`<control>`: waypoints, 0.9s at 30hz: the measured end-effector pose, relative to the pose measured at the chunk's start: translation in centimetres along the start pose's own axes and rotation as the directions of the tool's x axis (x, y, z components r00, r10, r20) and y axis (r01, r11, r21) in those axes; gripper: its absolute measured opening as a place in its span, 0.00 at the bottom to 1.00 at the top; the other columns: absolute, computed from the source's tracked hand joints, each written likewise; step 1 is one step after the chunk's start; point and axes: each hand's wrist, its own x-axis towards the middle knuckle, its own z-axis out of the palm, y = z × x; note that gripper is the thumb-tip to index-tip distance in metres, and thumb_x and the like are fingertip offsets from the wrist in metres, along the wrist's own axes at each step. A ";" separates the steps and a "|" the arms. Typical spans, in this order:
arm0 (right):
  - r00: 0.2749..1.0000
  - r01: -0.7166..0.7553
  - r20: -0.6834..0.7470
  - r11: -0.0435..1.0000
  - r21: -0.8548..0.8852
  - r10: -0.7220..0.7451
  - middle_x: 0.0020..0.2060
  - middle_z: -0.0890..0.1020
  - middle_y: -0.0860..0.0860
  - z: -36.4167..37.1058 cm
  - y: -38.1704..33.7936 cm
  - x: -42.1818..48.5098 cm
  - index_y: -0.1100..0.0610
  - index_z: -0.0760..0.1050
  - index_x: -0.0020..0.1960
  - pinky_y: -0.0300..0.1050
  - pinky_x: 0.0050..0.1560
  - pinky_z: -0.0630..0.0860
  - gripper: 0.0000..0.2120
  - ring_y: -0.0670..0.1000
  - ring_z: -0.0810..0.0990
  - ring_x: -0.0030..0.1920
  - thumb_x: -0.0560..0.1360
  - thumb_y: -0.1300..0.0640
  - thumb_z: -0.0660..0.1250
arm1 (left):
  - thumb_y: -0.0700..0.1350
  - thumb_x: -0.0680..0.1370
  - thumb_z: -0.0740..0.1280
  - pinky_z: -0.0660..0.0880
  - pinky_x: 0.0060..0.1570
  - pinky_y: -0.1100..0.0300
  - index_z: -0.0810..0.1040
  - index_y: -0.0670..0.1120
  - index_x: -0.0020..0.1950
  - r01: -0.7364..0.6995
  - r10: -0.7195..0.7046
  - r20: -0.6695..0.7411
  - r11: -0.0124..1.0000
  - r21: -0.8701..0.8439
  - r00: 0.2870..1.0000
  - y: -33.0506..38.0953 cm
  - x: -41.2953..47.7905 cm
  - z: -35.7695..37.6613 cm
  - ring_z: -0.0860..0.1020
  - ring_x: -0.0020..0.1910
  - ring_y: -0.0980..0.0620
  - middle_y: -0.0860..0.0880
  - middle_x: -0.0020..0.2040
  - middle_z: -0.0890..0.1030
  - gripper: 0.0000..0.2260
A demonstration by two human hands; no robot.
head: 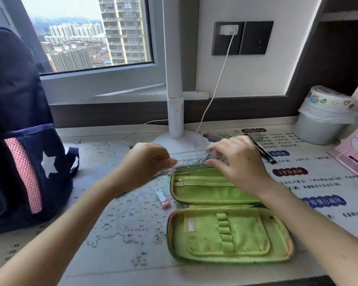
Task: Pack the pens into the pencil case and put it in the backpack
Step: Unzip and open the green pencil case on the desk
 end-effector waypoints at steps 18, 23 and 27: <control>0.793 -0.531 0.253 0.424 0.734 0.555 0.30 0.82 0.44 -6.2 0.5 -13.7 0.57 0.78 0.39 0.29 0.38 0.75 0.12 0.40 0.78 0.33 0.59 0.52 0.73 | 0.57 0.69 0.71 0.73 0.55 0.56 0.79 0.52 0.57 -0.397 0.318 0.363 0.903 0.167 0.876 2.7 -5.5 8.1 0.74 0.55 0.49 0.51 0.57 0.78 0.19; 0.868 -0.472 0.169 0.671 0.572 0.466 0.34 0.82 0.43 -6.4 -1.1 -15.0 0.52 0.79 0.37 0.31 0.40 0.73 0.05 0.42 0.78 0.35 0.64 0.56 0.74 | 0.53 0.76 0.58 0.80 0.37 0.53 0.75 0.42 0.60 -0.652 0.470 0.492 0.692 0.309 0.732 2.7 -5.5 8.1 0.81 0.41 0.44 0.45 0.45 0.84 0.19; 0.944 -0.323 0.076 0.857 0.401 0.320 0.41 0.81 0.43 -6.4 -2.2 -15.5 0.49 0.78 0.39 0.35 0.45 0.70 0.06 0.44 0.77 0.41 0.65 0.47 0.70 | 0.41 0.78 0.62 0.79 0.48 0.52 0.74 0.43 0.64 -0.342 0.264 0.356 0.923 0.175 0.896 3.2 -5.2 7.3 0.80 0.46 0.46 0.47 0.51 0.81 0.14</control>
